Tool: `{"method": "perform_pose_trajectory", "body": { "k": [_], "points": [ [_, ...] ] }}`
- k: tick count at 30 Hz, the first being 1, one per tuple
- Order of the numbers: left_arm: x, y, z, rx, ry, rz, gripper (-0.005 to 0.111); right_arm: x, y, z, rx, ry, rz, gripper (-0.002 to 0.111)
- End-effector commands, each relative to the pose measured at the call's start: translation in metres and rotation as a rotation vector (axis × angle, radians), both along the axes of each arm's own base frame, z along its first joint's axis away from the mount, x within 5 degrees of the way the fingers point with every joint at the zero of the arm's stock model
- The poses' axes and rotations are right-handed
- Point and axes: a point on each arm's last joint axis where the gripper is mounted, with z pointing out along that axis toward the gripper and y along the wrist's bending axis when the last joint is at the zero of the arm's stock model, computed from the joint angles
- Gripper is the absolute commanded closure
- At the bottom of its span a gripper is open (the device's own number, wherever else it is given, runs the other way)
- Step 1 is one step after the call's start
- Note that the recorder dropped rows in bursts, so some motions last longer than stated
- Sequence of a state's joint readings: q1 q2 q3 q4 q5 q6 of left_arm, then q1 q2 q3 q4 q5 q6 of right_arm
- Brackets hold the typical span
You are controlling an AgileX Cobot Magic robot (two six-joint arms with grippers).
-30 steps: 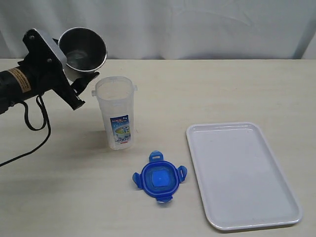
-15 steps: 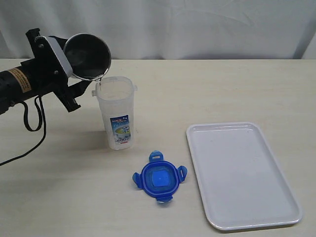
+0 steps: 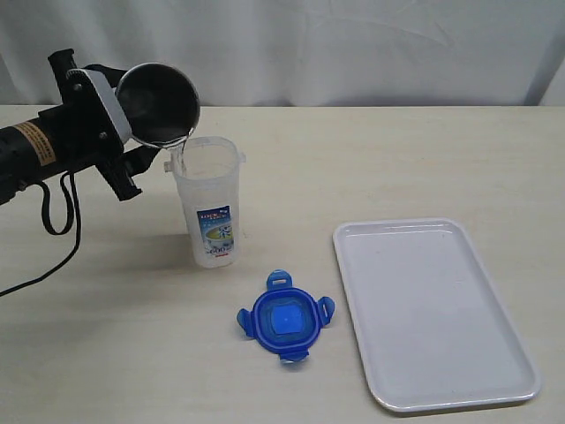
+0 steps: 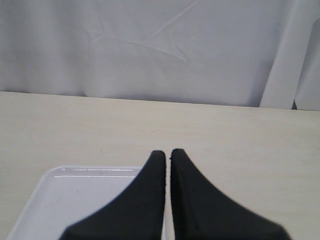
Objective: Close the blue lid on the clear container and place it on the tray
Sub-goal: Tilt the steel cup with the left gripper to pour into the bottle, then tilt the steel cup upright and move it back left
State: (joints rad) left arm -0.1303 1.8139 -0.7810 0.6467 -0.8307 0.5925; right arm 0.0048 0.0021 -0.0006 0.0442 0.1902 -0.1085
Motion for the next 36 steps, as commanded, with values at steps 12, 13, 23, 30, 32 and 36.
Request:
{"method": "perform_pose_trajectory", "body": {
  "k": [12, 13, 23, 30, 32, 36],
  "points": [
    [0.008, 0.007, 0.015, -0.495, 0.157, 0.189, 0.107, 0.0, 0.0, 0.0, -0.011, -0.008, -0.002, 0.104],
    [0.01, 0.009, 0.016, -0.533, 0.167, 0.219, 0.107, 0.0, 0.0, 0.0, -0.011, -0.008, -0.002, 0.104],
    [0.04, 0.017, 0.022, -0.739, 0.402, 0.451, 0.107, 0.0, 0.0, 0.0, -0.011, -0.008, -0.002, 0.104],
    [0.061, 0.033, -0.008, -0.931, 0.43, 0.442, 0.107, 0.0, 0.0, 0.0, -0.011, -0.008, -0.002, 0.104],
    [0.064, 0.042, -0.018, -0.983, 0.406, 0.408, 0.107, 0.0, 0.0, 0.0, -0.011, -0.008, -0.002, 0.104],
    [0.079, 0.063, -0.039, -1.006, 0.401, 0.462, 0.107, 0.0, 0.0, 0.0, -0.011, -0.008, -0.002, 0.104]
  ]
}}
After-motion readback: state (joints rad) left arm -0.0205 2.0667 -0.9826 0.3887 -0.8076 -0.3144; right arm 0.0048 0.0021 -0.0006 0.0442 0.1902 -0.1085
